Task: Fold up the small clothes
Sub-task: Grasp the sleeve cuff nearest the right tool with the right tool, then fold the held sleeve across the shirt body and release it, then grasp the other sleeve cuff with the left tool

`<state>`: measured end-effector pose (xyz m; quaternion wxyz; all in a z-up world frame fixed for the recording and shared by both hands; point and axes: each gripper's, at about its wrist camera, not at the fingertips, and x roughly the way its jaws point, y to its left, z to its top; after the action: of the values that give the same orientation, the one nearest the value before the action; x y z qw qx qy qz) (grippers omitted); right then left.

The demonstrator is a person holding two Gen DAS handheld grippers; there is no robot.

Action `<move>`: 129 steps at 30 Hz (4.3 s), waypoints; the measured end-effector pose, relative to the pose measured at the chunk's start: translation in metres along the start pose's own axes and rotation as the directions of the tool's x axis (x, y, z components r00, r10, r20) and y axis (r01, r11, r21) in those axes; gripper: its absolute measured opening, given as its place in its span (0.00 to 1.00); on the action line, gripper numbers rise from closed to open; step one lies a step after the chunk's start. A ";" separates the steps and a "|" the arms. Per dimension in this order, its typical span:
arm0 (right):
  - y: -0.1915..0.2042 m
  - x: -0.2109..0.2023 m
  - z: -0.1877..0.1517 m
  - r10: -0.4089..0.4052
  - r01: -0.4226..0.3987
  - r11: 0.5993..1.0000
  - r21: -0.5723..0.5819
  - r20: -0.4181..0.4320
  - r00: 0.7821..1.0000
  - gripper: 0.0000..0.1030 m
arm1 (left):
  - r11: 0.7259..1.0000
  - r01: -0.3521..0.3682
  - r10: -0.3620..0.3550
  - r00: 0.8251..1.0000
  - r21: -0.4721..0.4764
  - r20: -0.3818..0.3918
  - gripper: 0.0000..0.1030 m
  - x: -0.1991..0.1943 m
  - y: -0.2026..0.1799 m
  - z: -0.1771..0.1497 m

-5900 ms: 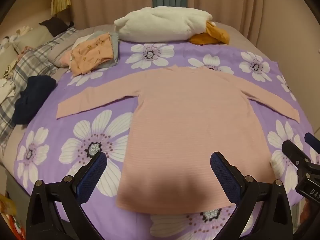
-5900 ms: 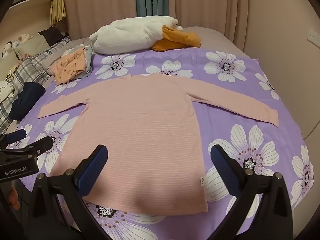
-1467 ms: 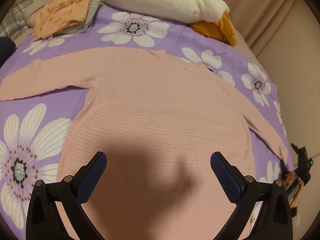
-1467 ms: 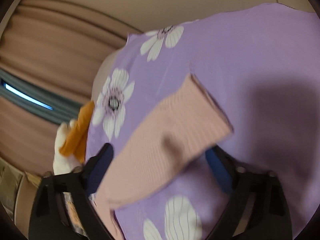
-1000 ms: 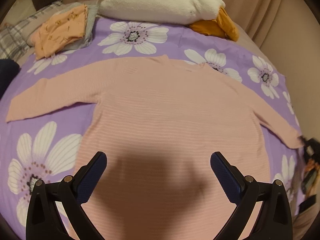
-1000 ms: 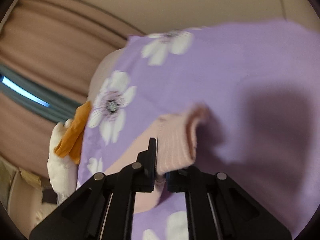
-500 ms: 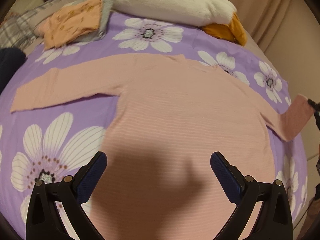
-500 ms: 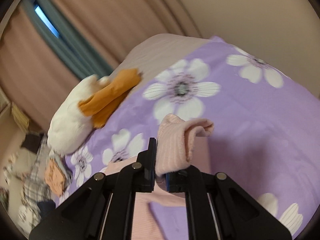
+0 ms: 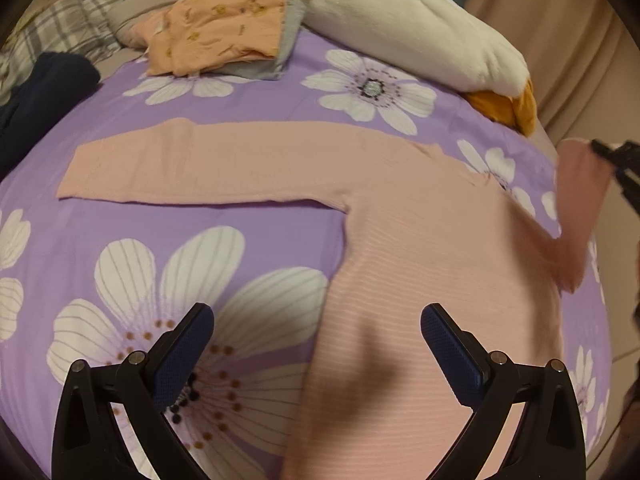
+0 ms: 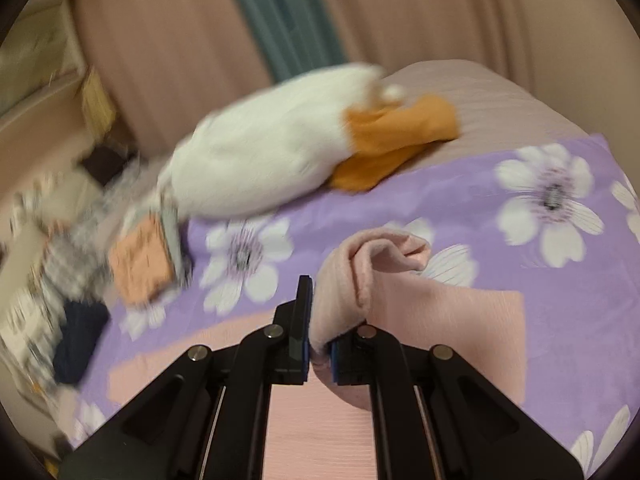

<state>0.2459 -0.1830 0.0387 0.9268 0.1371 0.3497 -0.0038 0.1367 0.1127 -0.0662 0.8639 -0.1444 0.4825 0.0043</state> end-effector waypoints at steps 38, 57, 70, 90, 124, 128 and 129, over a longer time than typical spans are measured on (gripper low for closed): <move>-0.088 0.029 -0.120 0.103 -0.095 0.993 0.064 -0.136 0.985 0.38 | 0.882 0.469 -0.471 0.881 -0.037 -0.045 0.81 0.082 -0.110 0.081; -0.110 0.032 -0.134 0.053 -0.043 0.997 0.070 -0.150 0.987 0.41 | 0.932 0.335 -0.339 0.941 -0.139 -0.009 0.60 0.113 -0.048 0.082; -0.067 -0.008 -0.156 0.131 -0.125 0.991 0.052 -0.126 0.983 0.58 | 0.826 0.240 -0.164 0.968 -0.509 0.190 0.72 0.041 0.152 0.052; -0.039 0.000 -0.170 0.140 -0.132 0.990 0.056 -0.164 0.976 0.58 | 0.645 0.339 -0.093 0.925 -0.685 0.370 0.75 0.061 0.249 0.075; -0.078 -0.043 -0.182 0.155 -0.144 0.982 0.125 -0.085 0.984 0.58 | 0.982 0.184 -0.164 0.946 -0.049 0.280 0.02 -0.017 -0.023 0.135; -0.094 -0.047 -0.185 0.151 -0.138 0.978 0.159 -0.075 0.986 0.58 | 0.974 0.213 -0.223 0.951 0.072 0.213 0.02 0.000 -0.092 0.122; -0.098 -0.048 -0.187 0.151 -0.137 0.976 0.170 -0.073 0.986 0.58 | 0.969 0.222 -0.239 0.954 0.105 0.184 0.02 0.009 -0.112 0.116</move>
<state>0.0789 -0.2342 -0.0889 0.8944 0.2379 0.3766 0.0405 0.2542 0.0331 0.0109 0.9068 -0.1626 0.3751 -0.1025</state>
